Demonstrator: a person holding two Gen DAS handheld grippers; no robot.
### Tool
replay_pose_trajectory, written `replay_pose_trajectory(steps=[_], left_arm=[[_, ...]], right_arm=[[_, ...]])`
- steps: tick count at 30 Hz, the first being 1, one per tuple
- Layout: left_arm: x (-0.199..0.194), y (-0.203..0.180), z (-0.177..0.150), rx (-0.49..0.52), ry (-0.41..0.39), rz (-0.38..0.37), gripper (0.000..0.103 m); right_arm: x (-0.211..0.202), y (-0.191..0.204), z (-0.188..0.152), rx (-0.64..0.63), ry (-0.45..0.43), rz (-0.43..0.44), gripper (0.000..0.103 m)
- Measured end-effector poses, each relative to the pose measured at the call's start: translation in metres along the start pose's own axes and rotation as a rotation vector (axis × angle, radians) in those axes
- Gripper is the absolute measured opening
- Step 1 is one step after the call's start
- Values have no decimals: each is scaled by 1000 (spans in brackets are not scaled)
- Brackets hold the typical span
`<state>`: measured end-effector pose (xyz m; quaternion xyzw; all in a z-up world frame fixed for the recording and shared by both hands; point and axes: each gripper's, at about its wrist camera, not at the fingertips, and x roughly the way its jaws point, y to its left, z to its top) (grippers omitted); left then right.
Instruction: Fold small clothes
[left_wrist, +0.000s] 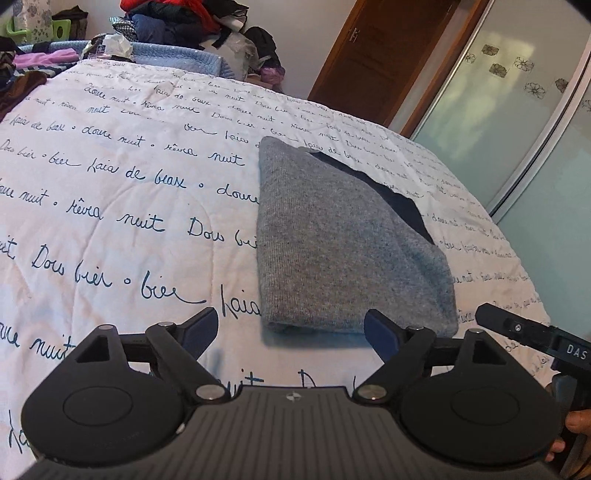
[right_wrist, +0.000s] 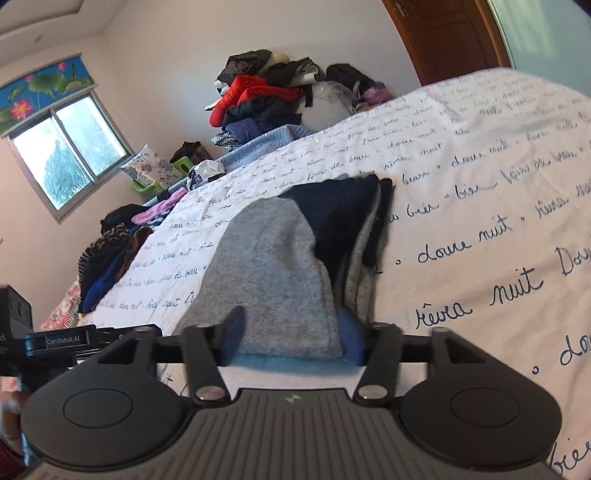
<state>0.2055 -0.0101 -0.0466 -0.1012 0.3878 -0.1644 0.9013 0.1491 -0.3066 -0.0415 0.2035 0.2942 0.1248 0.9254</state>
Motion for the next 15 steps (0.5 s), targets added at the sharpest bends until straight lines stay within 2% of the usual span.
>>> replay_pose_trajectory(steps=[3,5,9,12,15], left_arm=[[-2,-5,-9,-8,-8,49,88],[-1,-7,-15,-4,-7,73,88],[-2,-12,-27,17,-19,141,89],[-5,-12,-33,13,-30,163,91],[-6,-13,-38,14,-29,187,91]], right_arm=[[-3,7,-7,-6,9,-10,65],[-3,9,-11,1,21,-17,75],[-8,13,-20,-12,33,-49,76],[-11,14,-26,-6,41,-65,82],[-14,16,-31,2,54,-71,83]])
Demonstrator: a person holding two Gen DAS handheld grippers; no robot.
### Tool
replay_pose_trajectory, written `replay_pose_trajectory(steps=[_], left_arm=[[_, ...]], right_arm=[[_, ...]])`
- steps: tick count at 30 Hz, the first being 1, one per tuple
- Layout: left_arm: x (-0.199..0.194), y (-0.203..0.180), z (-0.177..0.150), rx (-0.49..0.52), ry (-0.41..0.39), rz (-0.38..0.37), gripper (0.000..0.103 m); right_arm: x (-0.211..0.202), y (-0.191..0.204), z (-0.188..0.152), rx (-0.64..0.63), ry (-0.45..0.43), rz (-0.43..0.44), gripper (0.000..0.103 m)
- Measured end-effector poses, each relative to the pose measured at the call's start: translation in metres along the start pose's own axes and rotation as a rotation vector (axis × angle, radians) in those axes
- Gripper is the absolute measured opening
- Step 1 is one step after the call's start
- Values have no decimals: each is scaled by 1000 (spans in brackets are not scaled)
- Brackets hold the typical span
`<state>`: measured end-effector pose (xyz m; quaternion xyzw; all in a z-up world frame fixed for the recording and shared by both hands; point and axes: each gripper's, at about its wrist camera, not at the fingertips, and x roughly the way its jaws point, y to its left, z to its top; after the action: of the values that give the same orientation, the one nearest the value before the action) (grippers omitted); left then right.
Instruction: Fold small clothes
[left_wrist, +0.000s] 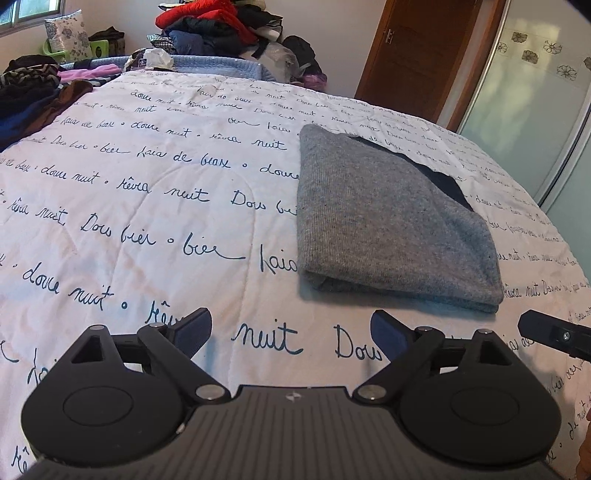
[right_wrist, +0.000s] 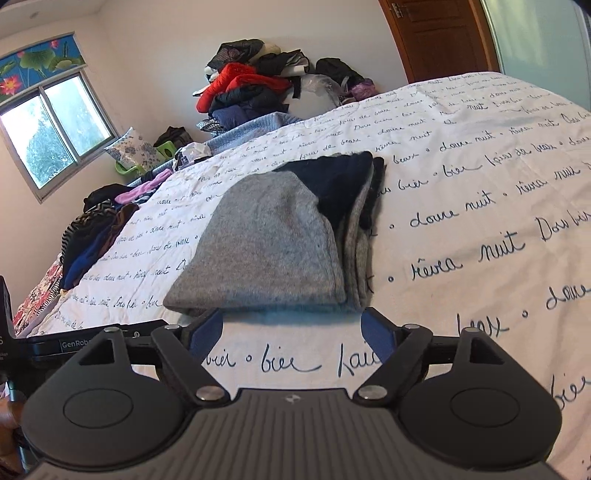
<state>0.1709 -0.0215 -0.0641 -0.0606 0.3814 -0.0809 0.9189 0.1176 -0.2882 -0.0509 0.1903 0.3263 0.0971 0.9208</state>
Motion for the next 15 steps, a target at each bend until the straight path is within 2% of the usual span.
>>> replay_pose_trajectory(steps=[4,8,15], left_arm=[[-4,1,-6,4,-10,24,92],[-7,1,-13,8,-9,33,92],[-12,-4,-23,37,-40,78,93]], right_arm=[[-1,5,-7,-11,16,-10,83],[0,14,-14,-43,37,-33,91],[1,31,-26,-88,60,-92,94]])
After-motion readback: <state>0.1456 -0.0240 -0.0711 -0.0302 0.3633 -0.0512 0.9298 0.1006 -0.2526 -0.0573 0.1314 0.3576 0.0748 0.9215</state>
